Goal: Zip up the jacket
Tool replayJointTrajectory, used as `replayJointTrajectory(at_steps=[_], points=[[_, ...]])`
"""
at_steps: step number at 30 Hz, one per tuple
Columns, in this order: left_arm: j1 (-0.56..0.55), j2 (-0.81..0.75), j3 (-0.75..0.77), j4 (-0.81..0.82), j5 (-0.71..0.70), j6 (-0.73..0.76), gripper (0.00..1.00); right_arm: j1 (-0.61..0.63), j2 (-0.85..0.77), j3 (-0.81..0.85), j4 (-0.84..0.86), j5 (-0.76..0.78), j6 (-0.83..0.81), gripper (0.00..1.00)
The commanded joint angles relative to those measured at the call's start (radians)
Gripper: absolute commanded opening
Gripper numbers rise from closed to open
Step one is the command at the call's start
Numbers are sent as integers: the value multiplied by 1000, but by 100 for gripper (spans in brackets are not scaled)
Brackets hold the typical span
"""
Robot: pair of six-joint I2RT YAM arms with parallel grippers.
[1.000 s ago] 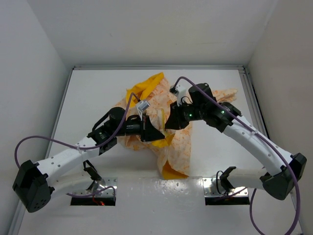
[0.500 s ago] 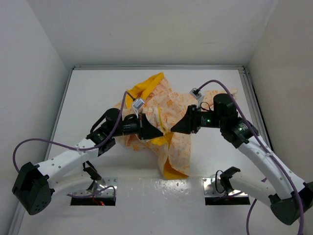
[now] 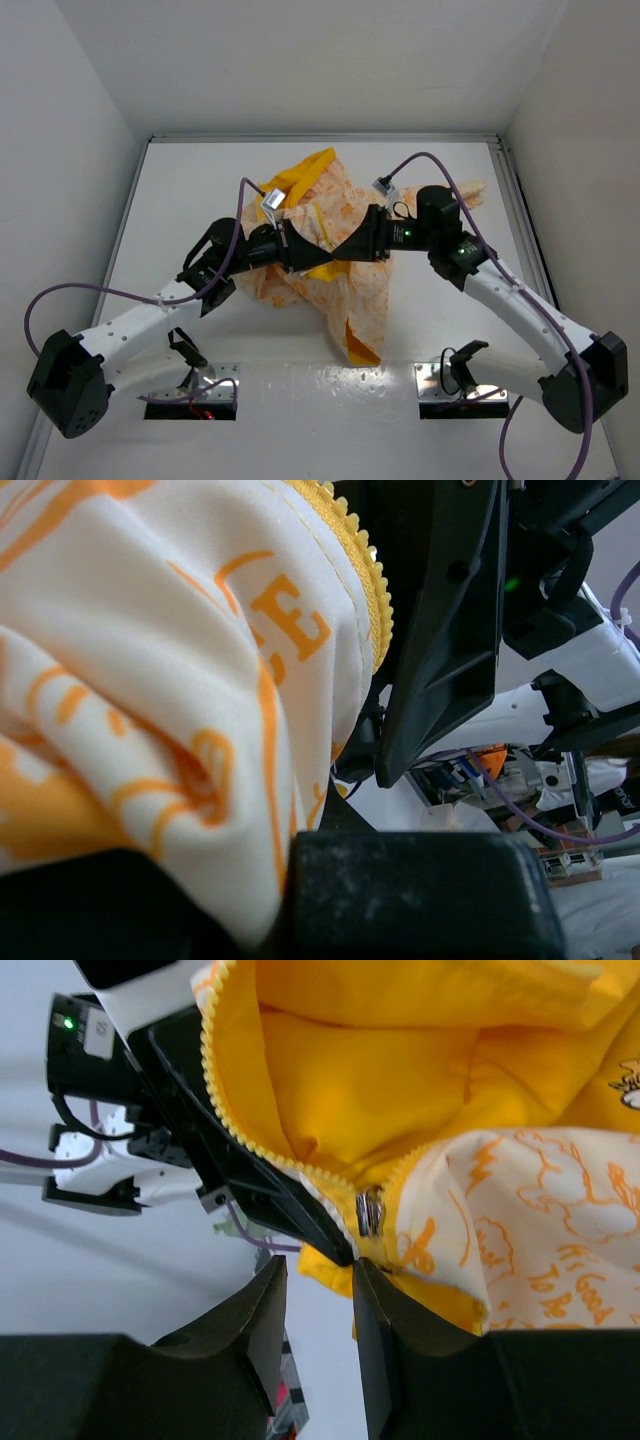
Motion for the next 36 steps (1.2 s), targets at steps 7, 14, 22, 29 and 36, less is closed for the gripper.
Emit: replayJointTrajectory(at_steps=[7,14,22,29,36], points=[[11,-14,28,82,-10,-21,0,-13,38,-14,166,-9,93,32],[11,-23,28,102,-10,-21,0,-30,1,-20,71,-18,64,32],[20,-24,37,102,-10,-21,0,-46,-22,-36,14,-21,45,32],[20,-24,37,102,-1,-30,0,-81,-1,-49,57,-23,71,32],[20,-24,28,84,30,-20,0,-116,45,-22,198,-21,122,32]])
